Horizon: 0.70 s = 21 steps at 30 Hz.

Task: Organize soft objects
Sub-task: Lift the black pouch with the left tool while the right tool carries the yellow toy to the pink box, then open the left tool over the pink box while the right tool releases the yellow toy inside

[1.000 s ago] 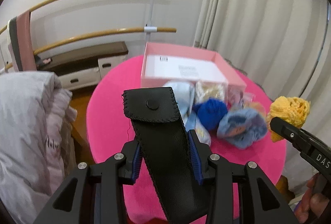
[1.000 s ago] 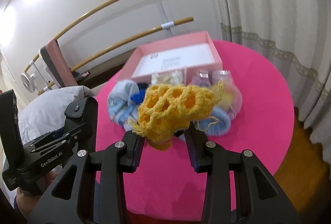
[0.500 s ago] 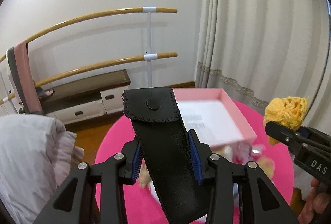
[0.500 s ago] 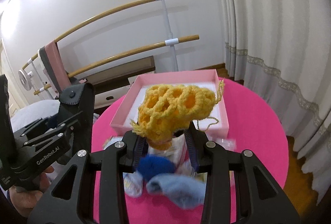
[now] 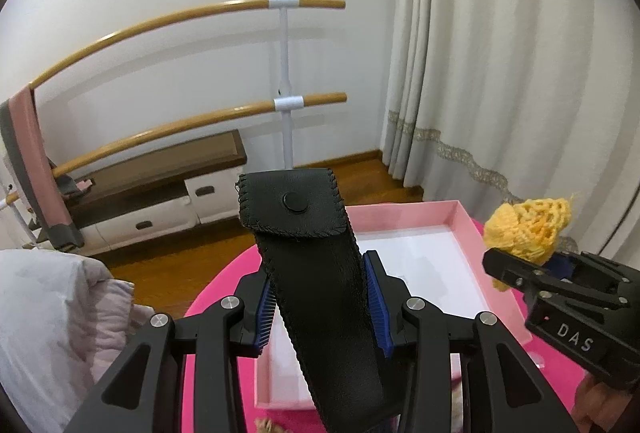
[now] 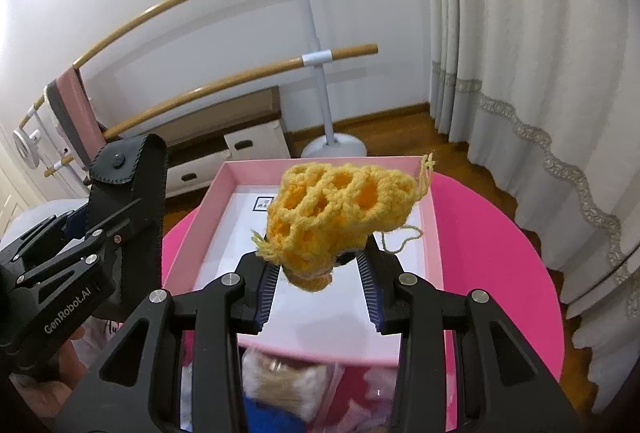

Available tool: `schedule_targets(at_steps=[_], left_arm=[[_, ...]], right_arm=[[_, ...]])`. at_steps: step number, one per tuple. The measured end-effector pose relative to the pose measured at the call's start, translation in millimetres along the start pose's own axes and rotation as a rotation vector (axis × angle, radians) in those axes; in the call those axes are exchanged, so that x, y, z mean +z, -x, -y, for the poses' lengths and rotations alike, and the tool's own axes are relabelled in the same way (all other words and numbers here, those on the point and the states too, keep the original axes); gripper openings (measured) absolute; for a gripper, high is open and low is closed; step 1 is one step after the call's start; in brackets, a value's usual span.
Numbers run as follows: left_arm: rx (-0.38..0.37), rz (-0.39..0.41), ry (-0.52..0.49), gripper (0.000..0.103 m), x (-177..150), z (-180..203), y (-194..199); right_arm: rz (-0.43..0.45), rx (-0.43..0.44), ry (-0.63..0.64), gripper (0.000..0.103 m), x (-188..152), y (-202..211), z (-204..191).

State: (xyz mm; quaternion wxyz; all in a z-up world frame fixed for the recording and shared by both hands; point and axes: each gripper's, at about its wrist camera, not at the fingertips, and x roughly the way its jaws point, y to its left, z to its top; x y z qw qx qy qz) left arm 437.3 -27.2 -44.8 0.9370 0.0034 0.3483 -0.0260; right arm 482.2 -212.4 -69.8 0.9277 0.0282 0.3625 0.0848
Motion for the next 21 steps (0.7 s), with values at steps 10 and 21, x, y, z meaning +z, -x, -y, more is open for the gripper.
schedule_targets(at_steps=[10, 21], left_arm=[[-0.033, -0.121, -0.015, 0.038, 65.7, 1.7, -115.9], [0.011, -0.155, -0.028, 0.074, 113.6, 9.7, -193.4]], right_arm=[[-0.116, 0.006, -0.059, 0.035, 19.5, -60.3, 23.8], [-0.189, 0.033, -0.126, 0.076, 17.2, -95.1, 44.5]])
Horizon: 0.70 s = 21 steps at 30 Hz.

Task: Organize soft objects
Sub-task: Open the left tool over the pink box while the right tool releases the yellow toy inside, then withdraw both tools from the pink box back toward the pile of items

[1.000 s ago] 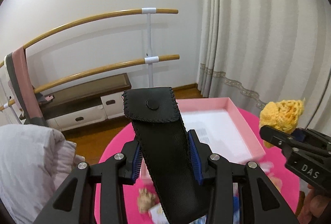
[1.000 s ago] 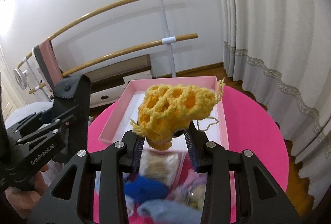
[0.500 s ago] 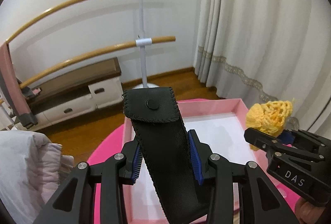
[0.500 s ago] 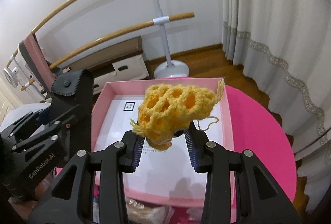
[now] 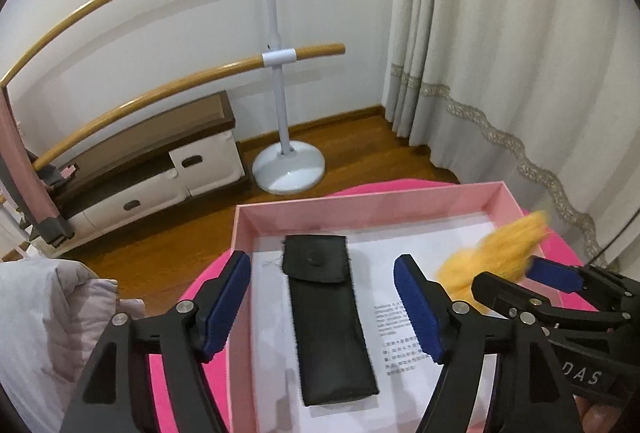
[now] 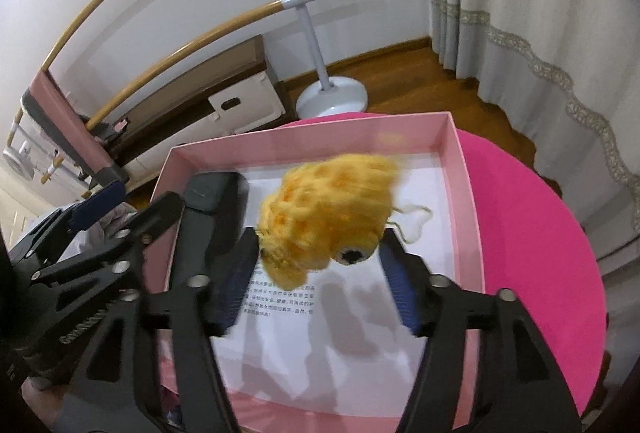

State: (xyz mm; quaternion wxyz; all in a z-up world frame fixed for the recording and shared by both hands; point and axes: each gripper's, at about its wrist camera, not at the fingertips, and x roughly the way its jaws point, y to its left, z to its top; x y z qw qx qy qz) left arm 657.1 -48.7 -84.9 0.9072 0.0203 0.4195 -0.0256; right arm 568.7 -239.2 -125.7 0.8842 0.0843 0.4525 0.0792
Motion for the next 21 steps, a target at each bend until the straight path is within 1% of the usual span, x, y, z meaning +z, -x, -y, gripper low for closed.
schedule_targets(at_steps=[1, 2, 3, 5, 8, 9, 11, 16, 21], left_arm=[[0.002, 0.005, 0.008, 0.076, 0.1, -1.5, 1.2], [0.005, 0.016, 0.022, 0.081, 1.2, -3.8, 3.6], [0.006, 0.027, 0.029, 0.085, -1.5, -5.6, 6.5], [0.012, 0.051, 0.040, 0.091, 0.5, -7.5, 12.4], [0.025, 0.089, 0.029, 0.096, 0.6, -5.8, 26.5], [0.034, 0.105, 0.020, 0.099, 2.5, -4.0, 31.4], [0.055, 0.132, 0.010, 0.103, 2.4, -0.6, 42.5], [0.090, 0.187, 0.008, 0.103, -8.0, 3.0, 76.0], [0.067, 0.225, 0.019, 0.103, -36.4, 5.7, 109.5]], right_arm=[[0.005, -0.001, -0.006, 0.081, -1.2, 1.3, 1.6], [0.011, -0.005, -0.013, 0.093, -2.1, 3.2, 3.7], [0.016, -0.001, -0.019, 0.103, -1.7, 4.5, 4.5], [0.027, 0.015, -0.024, 0.103, -3.3, 9.9, 3.9], [0.058, 0.011, -0.021, 0.103, -6.3, 24.0, -1.0], [0.071, 0.006, -0.020, 0.103, -8.5, 30.4, -3.8], [0.100, -0.008, -0.021, 0.103, -12.7, 45.0, -8.9], [0.171, -0.016, -0.014, 0.103, -30.2, 85.6, -20.3], [0.258, -0.029, 0.004, 0.103, -59.1, 131.0, -38.4]])
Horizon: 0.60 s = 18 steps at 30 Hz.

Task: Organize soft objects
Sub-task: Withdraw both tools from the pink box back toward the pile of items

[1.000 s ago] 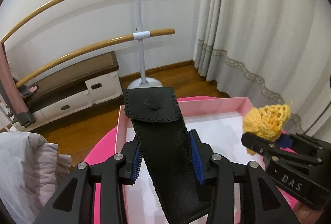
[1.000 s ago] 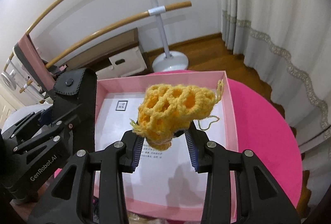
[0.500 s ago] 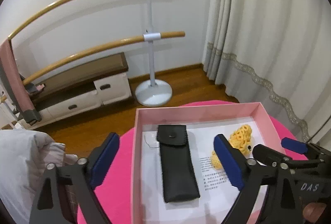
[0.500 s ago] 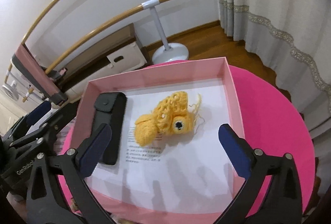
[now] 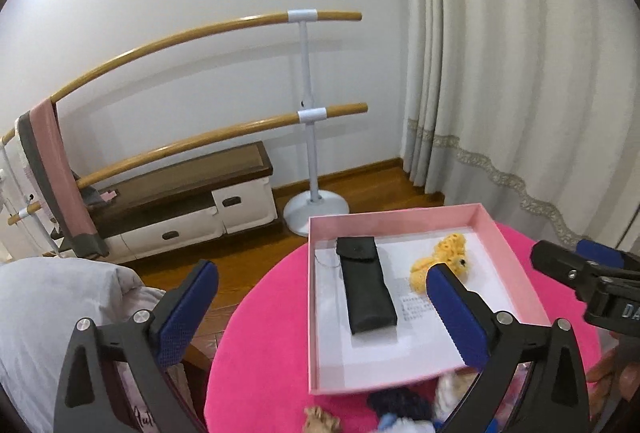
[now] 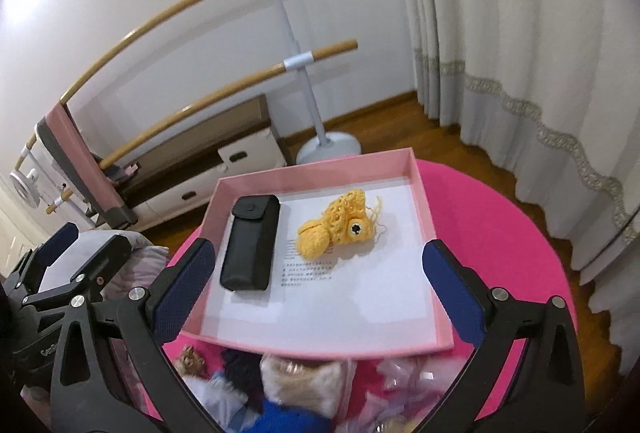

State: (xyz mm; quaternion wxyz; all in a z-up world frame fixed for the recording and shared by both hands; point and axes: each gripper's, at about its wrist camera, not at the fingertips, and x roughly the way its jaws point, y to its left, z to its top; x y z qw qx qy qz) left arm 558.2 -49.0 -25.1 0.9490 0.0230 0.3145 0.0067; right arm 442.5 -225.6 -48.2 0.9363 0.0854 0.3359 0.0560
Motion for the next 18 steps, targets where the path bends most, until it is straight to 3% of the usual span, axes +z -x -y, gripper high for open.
schedule_targets(at_steps=[13, 18], left_arm=[[-0.043, 0.095, 0.022, 0.103, -63.8, -32.5, 78.8], [-0.037, 0.141, 0.038, 0.103, -114.8, -43.9, 120.1]], right_arm=[[0.151, -0.046, 0.001, 0.103, -57.9, 103.1, -11.3], [0.199, -0.073, 0.028, 0.103, -78.0, 130.9, -16.6]])
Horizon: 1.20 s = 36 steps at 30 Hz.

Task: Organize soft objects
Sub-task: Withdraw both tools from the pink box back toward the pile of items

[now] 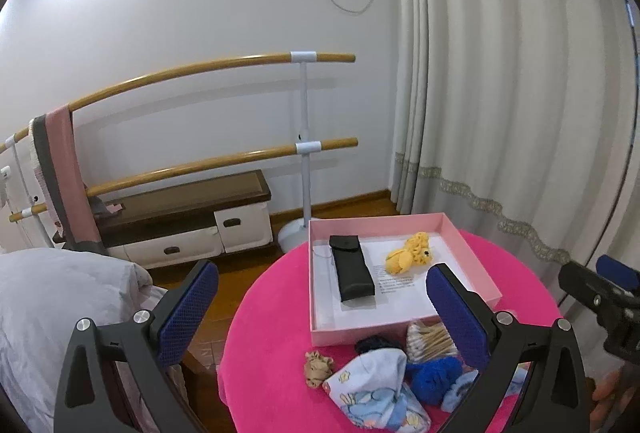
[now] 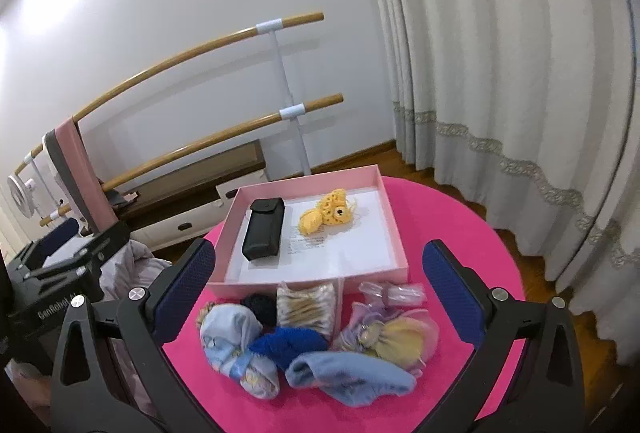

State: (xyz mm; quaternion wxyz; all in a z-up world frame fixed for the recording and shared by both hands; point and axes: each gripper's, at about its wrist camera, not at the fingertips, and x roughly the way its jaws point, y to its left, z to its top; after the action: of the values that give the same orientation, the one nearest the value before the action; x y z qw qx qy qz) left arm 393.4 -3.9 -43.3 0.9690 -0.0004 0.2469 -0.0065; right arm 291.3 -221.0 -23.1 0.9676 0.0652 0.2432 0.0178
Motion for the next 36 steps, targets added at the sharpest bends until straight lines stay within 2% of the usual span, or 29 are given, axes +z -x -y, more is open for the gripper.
schedule_targets(at_steps=[6, 11, 19, 25, 30, 36], left_arm=[[0.036, 0.037, -0.005, 0.103, -37.7, 8.9, 44.6], [0.047, 0.025, 0.004, 0.103, -62.1, 17.1, 68.4], [0.060, 0.008, 0.051, 0.103, -75.5, 17.5, 99.1], [0.074, 0.011, 0.043, 0.103, -74.0, 19.0, 113.4], [0.074, 0.012, 0.050, 0.103, -75.3, 15.8, 115.6], [0.066, -0.026, 0.052, 0.103, -81.8, 14.3, 113.1]], right_arm=[[0.034, -0.010, 0.035, 0.103, -22.0, 21.9, -1.0], [0.053, -0.013, 0.059, 0.103, -36.8, 36.6, 0.1], [0.071, -0.018, 0.065, 0.103, -51.1, 47.8, 8.9], [0.080, -0.023, 0.055, 0.103, -54.0, 50.0, 13.7], [0.086, -0.030, 0.052, 0.103, -53.9, 51.6, 16.5], [0.059, -0.064, 0.035, 0.103, -60.9, 45.9, 30.9]])
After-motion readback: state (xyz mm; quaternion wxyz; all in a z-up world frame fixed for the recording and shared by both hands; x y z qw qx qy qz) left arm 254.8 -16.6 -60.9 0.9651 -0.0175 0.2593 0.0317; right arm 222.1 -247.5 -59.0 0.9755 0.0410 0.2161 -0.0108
